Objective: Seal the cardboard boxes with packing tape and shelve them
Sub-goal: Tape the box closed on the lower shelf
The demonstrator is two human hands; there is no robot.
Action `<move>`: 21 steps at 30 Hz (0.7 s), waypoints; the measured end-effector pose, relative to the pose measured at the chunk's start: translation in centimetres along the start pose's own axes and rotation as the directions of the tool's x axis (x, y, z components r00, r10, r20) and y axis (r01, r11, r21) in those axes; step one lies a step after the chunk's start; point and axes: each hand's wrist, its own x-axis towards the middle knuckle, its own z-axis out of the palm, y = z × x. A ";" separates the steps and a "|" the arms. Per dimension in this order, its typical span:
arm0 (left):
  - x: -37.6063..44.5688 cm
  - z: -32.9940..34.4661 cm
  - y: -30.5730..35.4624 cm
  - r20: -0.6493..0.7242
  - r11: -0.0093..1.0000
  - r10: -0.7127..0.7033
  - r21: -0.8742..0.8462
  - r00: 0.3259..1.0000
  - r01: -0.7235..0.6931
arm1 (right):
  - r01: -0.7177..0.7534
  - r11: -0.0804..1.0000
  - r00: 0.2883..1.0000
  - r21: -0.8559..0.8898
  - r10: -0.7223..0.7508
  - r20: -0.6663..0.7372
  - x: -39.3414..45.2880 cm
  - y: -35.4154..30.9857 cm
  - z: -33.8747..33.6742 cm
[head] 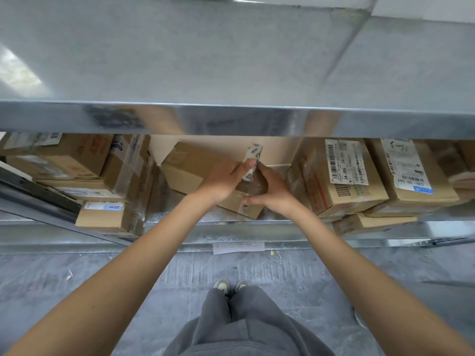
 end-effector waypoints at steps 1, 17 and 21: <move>0.0 0.1 0.1 -0.008 1.000 -0.003 -0.009 1.000 0.003 | 0.002 1.000 1.000 0.007 -0.002 0.009 0.0 0.0 -0.2; -2.9 1.5 -1.0 -0.227 0.972 -0.096 -0.230 0.969 0.042 | 0.040 0.998 0.998 -0.044 -0.038 0.042 -0.7 -0.5 -0.3; -3.3 1.4 -1.4 -0.243 0.991 -0.035 -0.131 0.969 0.003 | 0.066 0.995 0.997 -0.075 -0.062 0.054 -0.8 -0.7 -0.7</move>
